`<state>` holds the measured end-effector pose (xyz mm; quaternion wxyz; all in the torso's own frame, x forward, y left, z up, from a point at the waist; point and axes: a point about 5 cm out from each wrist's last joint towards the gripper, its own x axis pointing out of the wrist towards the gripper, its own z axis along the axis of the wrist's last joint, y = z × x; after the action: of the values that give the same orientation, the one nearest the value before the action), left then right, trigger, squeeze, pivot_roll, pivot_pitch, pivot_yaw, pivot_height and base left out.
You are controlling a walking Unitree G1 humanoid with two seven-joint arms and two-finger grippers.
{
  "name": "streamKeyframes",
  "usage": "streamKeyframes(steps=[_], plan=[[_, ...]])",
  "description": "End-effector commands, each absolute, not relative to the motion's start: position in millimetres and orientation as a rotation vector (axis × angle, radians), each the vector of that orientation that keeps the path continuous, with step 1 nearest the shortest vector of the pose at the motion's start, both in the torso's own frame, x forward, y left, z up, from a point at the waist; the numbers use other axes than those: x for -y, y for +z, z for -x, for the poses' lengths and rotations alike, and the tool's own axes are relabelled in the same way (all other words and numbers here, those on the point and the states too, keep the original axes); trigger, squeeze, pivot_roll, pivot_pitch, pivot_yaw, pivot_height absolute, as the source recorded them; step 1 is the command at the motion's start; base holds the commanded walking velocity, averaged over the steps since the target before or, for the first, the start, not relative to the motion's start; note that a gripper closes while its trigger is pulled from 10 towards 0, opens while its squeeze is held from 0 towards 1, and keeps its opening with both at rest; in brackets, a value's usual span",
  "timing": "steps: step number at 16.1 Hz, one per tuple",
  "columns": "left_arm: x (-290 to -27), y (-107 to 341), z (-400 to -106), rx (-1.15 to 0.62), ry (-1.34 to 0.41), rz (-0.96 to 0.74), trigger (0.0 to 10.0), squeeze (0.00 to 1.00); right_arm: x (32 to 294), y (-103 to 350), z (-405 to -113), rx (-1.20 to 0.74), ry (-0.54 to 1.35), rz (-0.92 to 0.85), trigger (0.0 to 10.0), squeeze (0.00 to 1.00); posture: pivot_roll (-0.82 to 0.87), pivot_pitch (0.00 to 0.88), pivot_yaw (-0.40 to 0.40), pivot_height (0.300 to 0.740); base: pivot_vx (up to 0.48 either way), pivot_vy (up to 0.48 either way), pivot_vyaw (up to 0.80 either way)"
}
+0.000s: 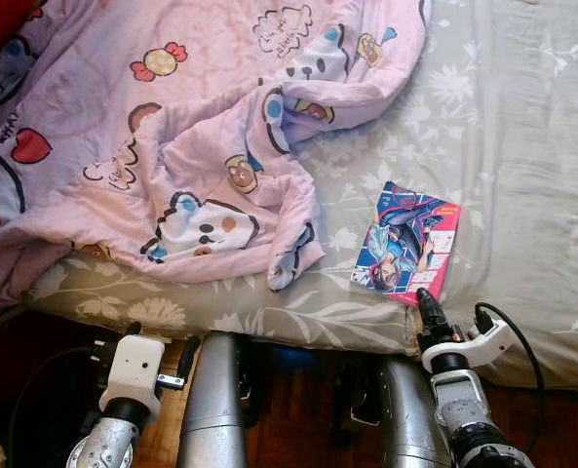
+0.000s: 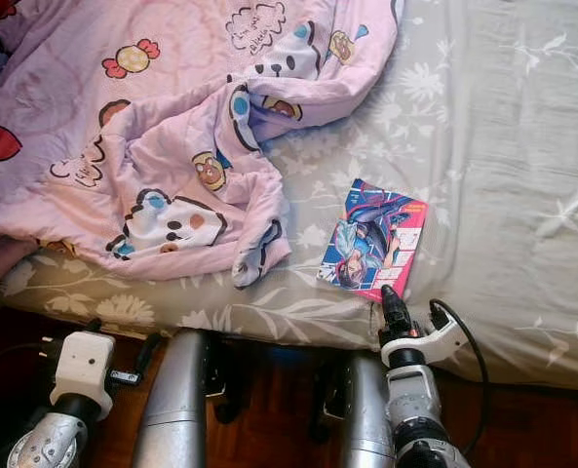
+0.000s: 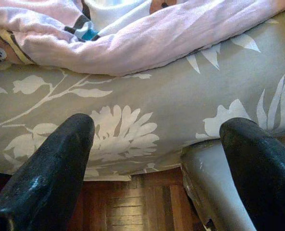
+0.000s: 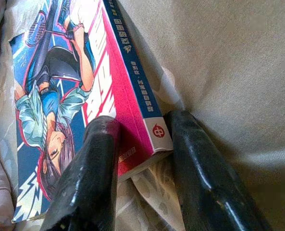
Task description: Clean up the room
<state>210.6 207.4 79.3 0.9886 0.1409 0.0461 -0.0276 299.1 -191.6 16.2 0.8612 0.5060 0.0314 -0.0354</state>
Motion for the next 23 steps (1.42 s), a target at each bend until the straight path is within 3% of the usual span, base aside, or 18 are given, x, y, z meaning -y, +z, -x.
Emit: streamKeyframes(steps=[1, 8, 15, 19, 20, 21, 23], plan=[[-208.5, 67.9, -203.0, -0.153, -0.059, -0.280, 10.0, 0.00, 172.0, 4.6, -291.3, -0.140, -0.029, -1.091, 0.0, 0.00, 0.36, 0.570, 0.042, 0.608, 0.000, 0.000, 0.00], [-205.0, 65.9, -212.5, -0.141, -0.057, -0.271, 10.0, 0.00, 147.6, 11.5, -289.4, -0.078, 0.095, -1.098, 0.0, 0.00, 0.34, 0.545, 0.025, 0.608, 0.000, 0.000, 0.00], [-207.8, 61.5, -224.6, -0.133, -0.036, -0.273, 10.0, 0.00, 165.2, 21.1, -288.4, -0.005, 0.043, -1.066, 0.0, 0.00, 0.31, 0.493, 0.004, 0.608, 0.000, 0.000, 0.00], [-204.3, 54.9, -234.7, -0.127, -0.023, -0.252, 10.0, 0.00, 164.0, 32.5, -293.4, -0.001, 0.060, -0.880, 0.0, 0.00, 0.28, 0.423, -0.016, 0.608, 0.000, 0.000, 0.00], [-202.9, 55.0, -242.1, -0.117, -0.010, -0.228, 10.0, 0.00, 165.1, 39.6, -297.0, 0.019, 0.073, -0.852, 6.0, 0.00, 0.27, 0.398, -0.020, 0.608, 0.000, 0.000, 0.00], [-201.7, 56.5, -250.2, -0.105, 0.005, -0.197, 10.0, 0.00, 168.7, 46.0, -300.9, 0.037, 0.075, -0.815, 10.0, 0.00, 0.27, 0.367, -0.026, 0.608, 0.000, 0.000, 0.00], [-200.2, 58.3, -265.5, -0.083, 0.027, -0.162, 10.0, 0.00, 181.0, 54.5, -310.0, 0.048, 0.030, -0.667, 10.0, 0.00, 0.26, 0.302, -0.036, 0.608, 0.000, 0.000, 0.00]])
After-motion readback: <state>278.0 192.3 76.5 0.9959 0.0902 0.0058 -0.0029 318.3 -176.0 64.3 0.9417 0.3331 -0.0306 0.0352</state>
